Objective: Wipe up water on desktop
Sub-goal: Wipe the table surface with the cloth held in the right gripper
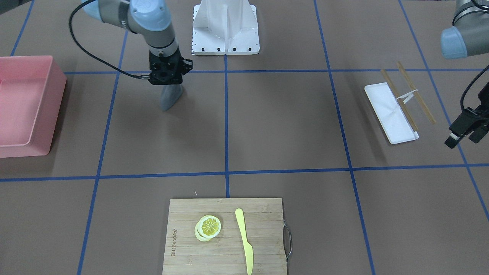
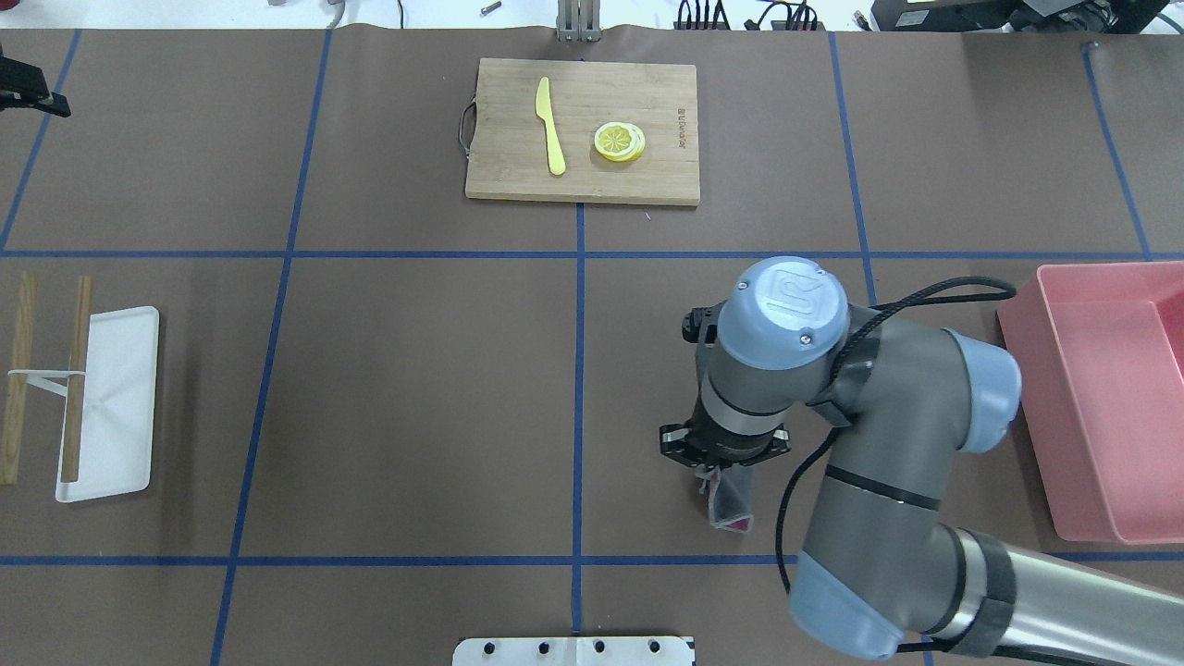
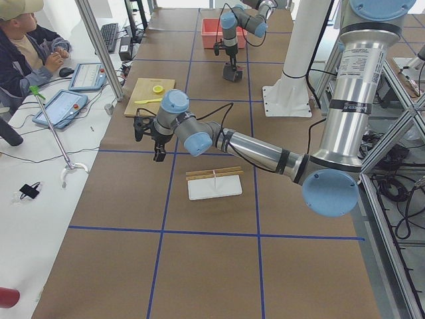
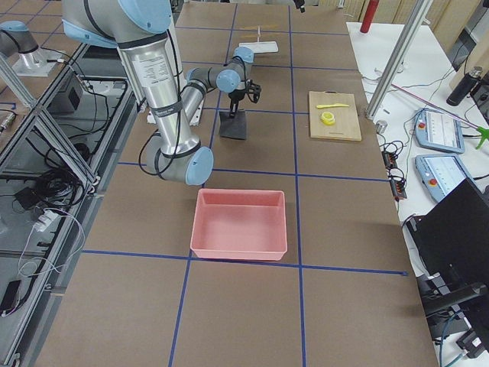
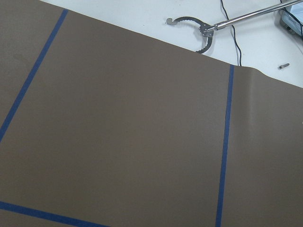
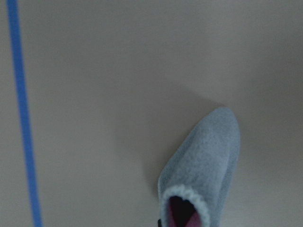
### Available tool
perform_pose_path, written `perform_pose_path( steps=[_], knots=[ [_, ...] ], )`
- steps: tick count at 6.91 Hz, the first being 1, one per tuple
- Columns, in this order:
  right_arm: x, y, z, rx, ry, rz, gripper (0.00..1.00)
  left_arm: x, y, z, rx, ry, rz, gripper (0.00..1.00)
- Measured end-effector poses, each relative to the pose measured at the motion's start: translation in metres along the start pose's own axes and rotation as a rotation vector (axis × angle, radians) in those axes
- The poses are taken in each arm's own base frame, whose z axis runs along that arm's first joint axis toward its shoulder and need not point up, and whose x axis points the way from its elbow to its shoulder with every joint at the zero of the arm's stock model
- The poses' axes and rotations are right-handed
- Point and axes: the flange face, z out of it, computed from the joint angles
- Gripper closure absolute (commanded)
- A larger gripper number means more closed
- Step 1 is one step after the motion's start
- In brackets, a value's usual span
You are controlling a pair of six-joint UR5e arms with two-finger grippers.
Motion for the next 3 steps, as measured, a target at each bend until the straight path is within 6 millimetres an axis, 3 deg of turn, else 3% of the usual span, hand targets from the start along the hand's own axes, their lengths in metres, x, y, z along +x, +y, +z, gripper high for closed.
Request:
perform_pose_path(
  steps=[1, 2, 3],
  knots=[
    [-0.028, 0.005, 0.008, -0.006, -0.056, 0.032, 1.0, -0.005, 0.008, -0.007, -0.009, 0.006, -0.002, 0.03],
    [-0.019, 0.001, 0.014, -0.016, -0.091, 0.062, 1.0, -0.007, 0.011, -0.013, -0.013, 0.015, -0.001, 0.03],
    [0.033, -0.013, 0.019, -0.022, -0.078, 0.069, 1.0, -0.008, 0.012, -0.016, -0.014, 0.019, -0.002, 0.03]
  ],
)
